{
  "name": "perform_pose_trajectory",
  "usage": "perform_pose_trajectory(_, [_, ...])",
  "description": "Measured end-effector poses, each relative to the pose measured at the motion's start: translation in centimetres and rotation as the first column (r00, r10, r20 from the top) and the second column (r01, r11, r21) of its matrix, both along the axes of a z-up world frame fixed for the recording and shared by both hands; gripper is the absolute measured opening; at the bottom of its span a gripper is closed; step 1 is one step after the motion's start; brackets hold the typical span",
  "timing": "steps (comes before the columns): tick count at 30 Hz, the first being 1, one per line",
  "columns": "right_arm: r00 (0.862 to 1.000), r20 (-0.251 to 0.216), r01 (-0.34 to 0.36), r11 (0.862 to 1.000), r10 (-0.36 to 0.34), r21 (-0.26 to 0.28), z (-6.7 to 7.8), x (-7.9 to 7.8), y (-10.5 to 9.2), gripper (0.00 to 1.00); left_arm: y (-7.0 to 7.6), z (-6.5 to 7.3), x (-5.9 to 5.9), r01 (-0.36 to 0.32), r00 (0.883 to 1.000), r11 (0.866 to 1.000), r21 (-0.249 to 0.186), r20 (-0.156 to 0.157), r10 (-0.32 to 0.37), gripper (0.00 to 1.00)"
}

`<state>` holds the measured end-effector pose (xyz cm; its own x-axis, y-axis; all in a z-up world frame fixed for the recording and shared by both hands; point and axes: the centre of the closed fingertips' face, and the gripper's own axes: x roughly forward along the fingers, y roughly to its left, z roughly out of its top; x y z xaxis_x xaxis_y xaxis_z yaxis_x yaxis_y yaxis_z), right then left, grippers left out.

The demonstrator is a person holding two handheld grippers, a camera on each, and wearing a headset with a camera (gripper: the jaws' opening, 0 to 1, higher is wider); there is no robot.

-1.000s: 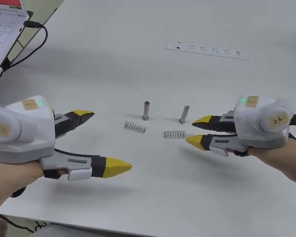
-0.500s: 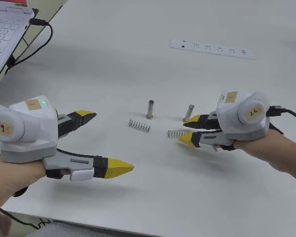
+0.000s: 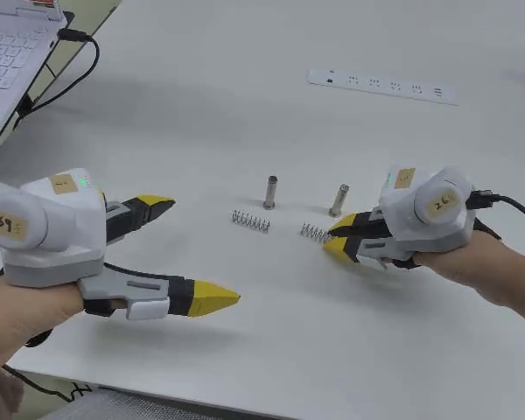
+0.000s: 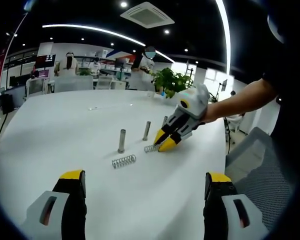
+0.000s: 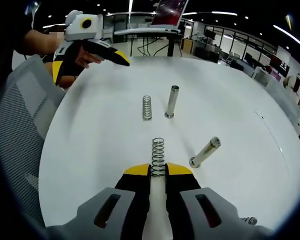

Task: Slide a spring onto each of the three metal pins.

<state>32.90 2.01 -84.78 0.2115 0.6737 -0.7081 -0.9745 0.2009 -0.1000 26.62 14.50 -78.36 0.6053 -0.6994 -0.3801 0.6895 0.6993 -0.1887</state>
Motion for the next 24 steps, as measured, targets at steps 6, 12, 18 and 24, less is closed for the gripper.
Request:
perform_pose_trajectory(6, [1.000,0.015,-0.010,1.000,0.010,-0.005,0.3,-0.2,-0.5,0.08,-0.2,0.1,-0.1,0.007,1.000,1.000,0.000,0.001,-0.007,0.96])
perform_pose_trajectory(12, [1.000,0.019,-0.001,1.000,0.001,0.007,1.1,-0.3,-1.2,0.08,-1.1,0.2,-0.3,0.038,0.999,0.999,0.003,0.006,-0.038,0.95])
perform_pose_trajectory(18, [1.000,0.008,0.025,1.000,-0.025,0.018,2.0,-0.4,-1.9,0.08,-1.9,0.9,0.3,0.060,0.998,0.998,-0.001,0.017,-0.060,0.94])
perform_pose_trajectory(24, [1.000,0.017,0.022,0.999,-0.023,0.040,3.4,-0.8,-2.5,0.08,-3.2,1.3,0.6,0.102,0.994,0.995,0.001,0.025,-0.102,0.92])
